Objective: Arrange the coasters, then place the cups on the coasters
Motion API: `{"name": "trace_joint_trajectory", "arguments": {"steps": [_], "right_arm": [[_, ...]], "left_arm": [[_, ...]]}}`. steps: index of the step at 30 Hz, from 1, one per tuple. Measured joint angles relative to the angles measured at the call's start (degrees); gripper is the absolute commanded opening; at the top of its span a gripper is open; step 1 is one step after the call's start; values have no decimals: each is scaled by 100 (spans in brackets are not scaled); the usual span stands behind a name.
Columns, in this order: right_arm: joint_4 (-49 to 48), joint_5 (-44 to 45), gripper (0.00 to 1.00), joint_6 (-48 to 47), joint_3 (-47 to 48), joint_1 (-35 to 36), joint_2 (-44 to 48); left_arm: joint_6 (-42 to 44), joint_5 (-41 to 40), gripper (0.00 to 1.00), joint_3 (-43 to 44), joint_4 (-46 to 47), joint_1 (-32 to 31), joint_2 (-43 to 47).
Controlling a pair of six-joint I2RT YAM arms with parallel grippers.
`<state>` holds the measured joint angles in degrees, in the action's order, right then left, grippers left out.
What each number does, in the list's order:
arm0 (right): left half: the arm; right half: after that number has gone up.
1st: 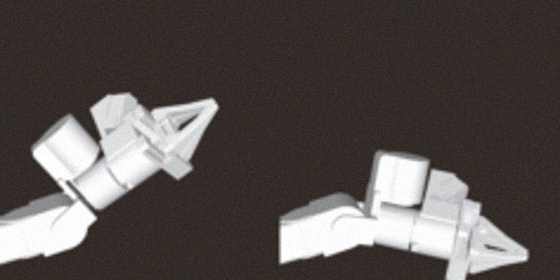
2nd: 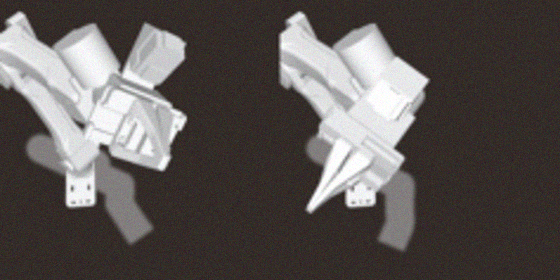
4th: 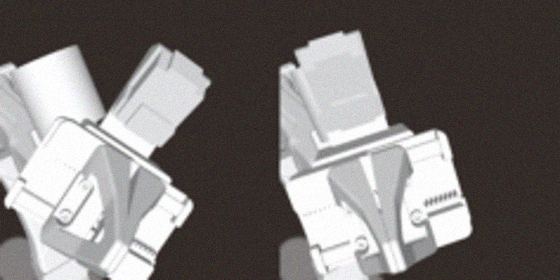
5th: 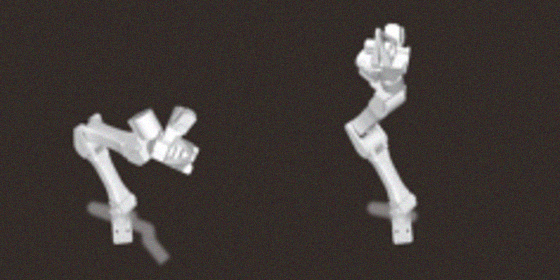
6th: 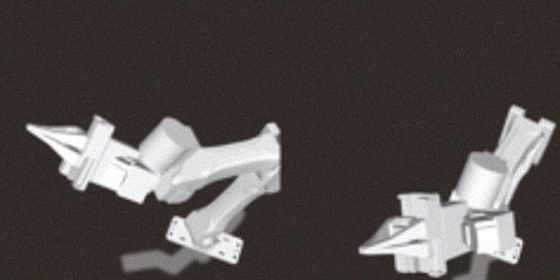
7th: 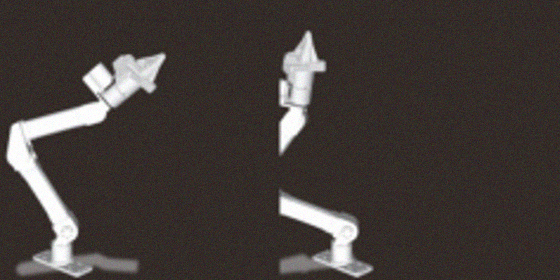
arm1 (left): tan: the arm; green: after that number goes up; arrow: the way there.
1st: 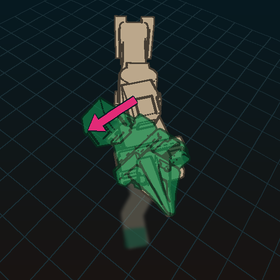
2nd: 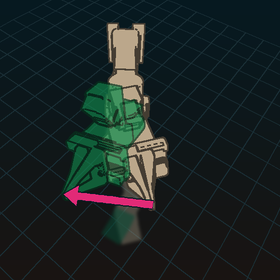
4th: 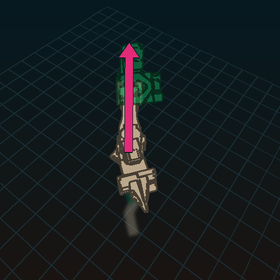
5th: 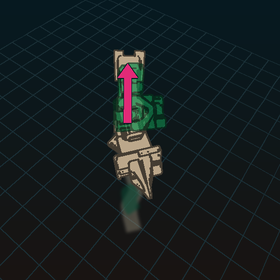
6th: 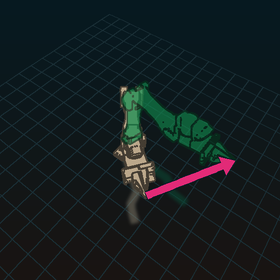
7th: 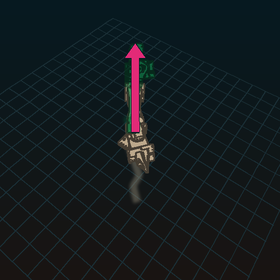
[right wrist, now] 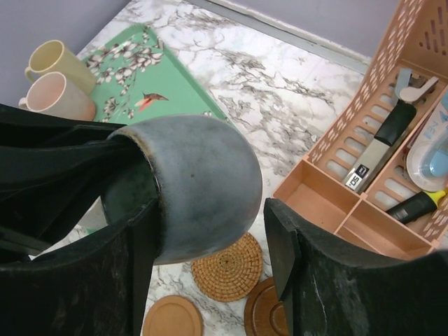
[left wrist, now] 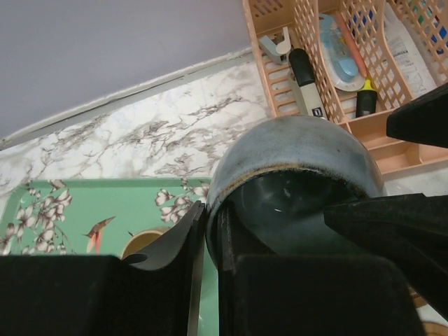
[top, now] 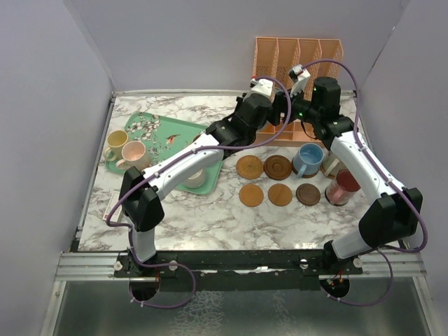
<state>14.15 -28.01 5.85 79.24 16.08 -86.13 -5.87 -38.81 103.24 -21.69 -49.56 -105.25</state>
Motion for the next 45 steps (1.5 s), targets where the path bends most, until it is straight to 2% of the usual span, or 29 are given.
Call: {"name": "trace_joint_trajectory", "arguments": {"steps": [6,16,25,33,40,45], "right_arm": [[68,240,58,52,0,24,-92],[127,415,46,105,-24,85,-293],[236,811,24,114,-24,153,-376],[376,1001,1,109,-24,157,-435],[597,1182,1,61,-24,155,-435],[756,1300,1,-42,-26,151,-435]], "left_arm": [[-7,-470,0,0,138,-107,-142],[-4,-675,1,0,153,-203,-280],[7,-549,10,0,197,-225,-310],[55,-33,10,0,177,-170,-315],[72,496,10,0,133,-131,-315],[107,1001,17,0,101,-61,-315]]}}
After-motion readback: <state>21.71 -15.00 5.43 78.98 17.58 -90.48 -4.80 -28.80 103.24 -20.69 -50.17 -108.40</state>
